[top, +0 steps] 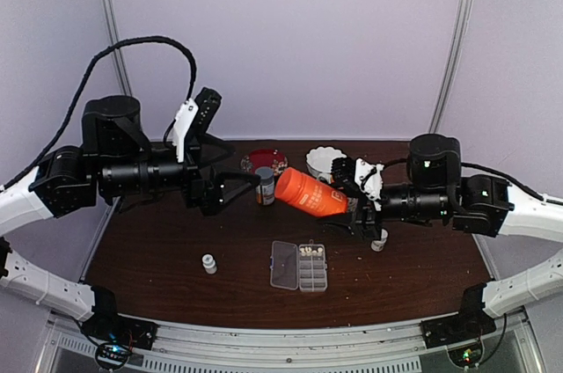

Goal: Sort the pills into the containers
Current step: Screw the lid of the pill bottle onto the pill bottle.

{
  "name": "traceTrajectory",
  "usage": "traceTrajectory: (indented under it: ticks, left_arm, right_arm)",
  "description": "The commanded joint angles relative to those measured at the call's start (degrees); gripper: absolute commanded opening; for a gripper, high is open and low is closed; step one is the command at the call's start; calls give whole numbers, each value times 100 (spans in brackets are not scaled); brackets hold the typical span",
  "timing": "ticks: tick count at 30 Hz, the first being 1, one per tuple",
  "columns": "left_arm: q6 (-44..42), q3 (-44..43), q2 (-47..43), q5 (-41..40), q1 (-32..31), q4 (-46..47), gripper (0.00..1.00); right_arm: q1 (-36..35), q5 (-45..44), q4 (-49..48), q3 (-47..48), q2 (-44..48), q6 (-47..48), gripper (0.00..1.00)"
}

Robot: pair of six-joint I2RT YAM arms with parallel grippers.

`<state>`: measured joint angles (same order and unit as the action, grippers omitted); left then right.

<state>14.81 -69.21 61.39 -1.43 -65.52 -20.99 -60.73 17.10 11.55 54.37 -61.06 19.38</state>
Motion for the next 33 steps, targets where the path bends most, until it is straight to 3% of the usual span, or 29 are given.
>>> traceTrajectory:
  ticks: [1,6,21,31,33]
  left_arm:
    - [1378,-159,55,856,349,145,98]
    - [2138,-255,524,1939,764,97,97]
    - [2340,-465,997,2503,772,8,96]
    - [2254,-471,1041,2494,775,-137,79]
    - [2248,-466,1043,2500,771,-134,72]
  right_arm:
    - [-132,-375,-371,144,-79,198,0]
    - [-283,-493,-456,259,-259,281,0]
    - [-510,-863,-336,544,-600,365,0]
    - [-513,-1069,-274,590,-693,333,0]
    - [-512,-1101,-240,601,-714,332,0]
